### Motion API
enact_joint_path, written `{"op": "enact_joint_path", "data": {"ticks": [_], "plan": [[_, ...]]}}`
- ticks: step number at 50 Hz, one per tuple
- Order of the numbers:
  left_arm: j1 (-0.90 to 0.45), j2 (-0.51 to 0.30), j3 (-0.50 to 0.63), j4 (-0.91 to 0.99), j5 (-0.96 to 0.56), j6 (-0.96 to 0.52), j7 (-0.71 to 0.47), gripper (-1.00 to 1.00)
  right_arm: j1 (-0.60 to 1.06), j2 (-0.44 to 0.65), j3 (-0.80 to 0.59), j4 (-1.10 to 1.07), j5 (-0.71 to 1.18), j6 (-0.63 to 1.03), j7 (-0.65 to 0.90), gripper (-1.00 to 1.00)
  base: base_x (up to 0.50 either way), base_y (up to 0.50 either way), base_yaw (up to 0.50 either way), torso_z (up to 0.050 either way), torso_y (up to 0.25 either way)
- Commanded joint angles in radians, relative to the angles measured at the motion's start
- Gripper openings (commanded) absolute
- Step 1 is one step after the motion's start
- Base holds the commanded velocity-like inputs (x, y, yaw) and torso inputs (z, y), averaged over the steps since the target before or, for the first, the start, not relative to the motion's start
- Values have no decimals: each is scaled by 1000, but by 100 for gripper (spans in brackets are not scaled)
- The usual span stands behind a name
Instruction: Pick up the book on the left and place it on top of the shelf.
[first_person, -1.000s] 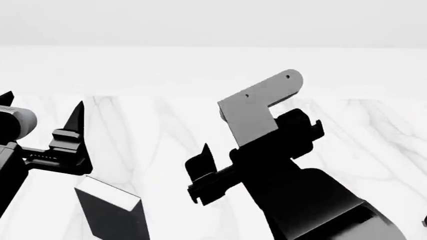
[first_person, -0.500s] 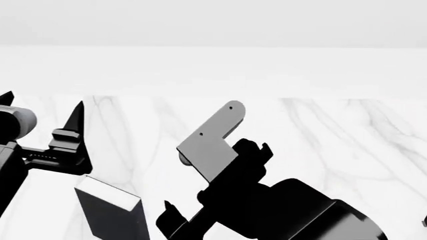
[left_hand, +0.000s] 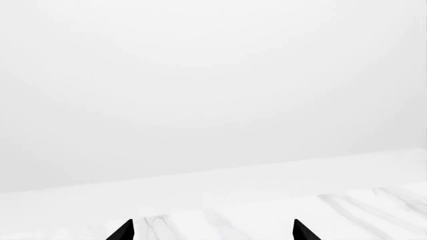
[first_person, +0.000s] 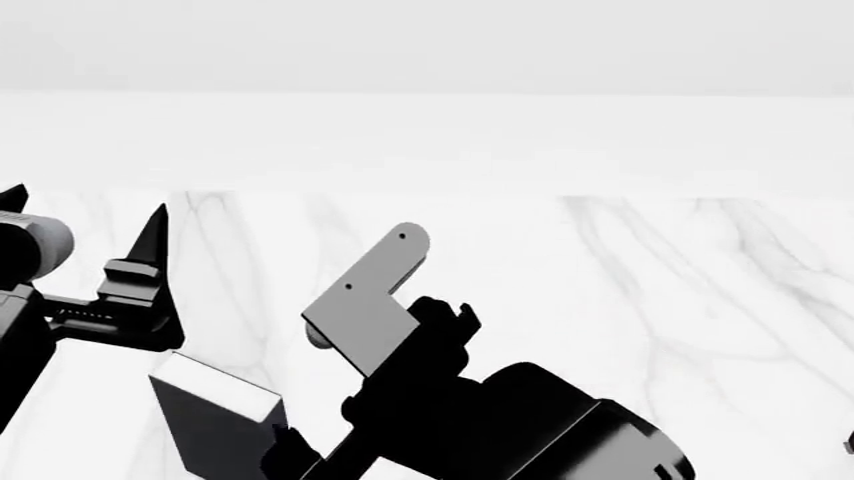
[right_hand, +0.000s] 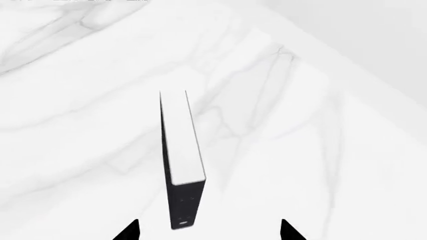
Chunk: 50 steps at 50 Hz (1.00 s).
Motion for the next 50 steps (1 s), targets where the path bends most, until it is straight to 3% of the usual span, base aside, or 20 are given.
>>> {"op": "enact_joint_path", "data": {"ticks": [1, 27, 39, 50], "plan": [[-3, 17, -17, -17, 24, 9, 18, 100, -3, -90, -33, 135, -50, -90, -47, 100, 0, 0, 0, 0, 0], [8, 10, -4, -15, 9, 22, 17, 100, 41, -263, -142, 558, -128, -341, -103, 100, 0, 0, 0, 0, 0], [17, 2, -6, -29, 5, 38, 19, 100, 88, -292, -191, 680, -92, -413, -123, 100, 0, 0, 0, 0, 0], [27, -3, -4, -36, 4, 49, 17, 100, 176, -298, -425, 885, 133, -580, -74, 100, 0, 0, 0, 0, 0]]}}
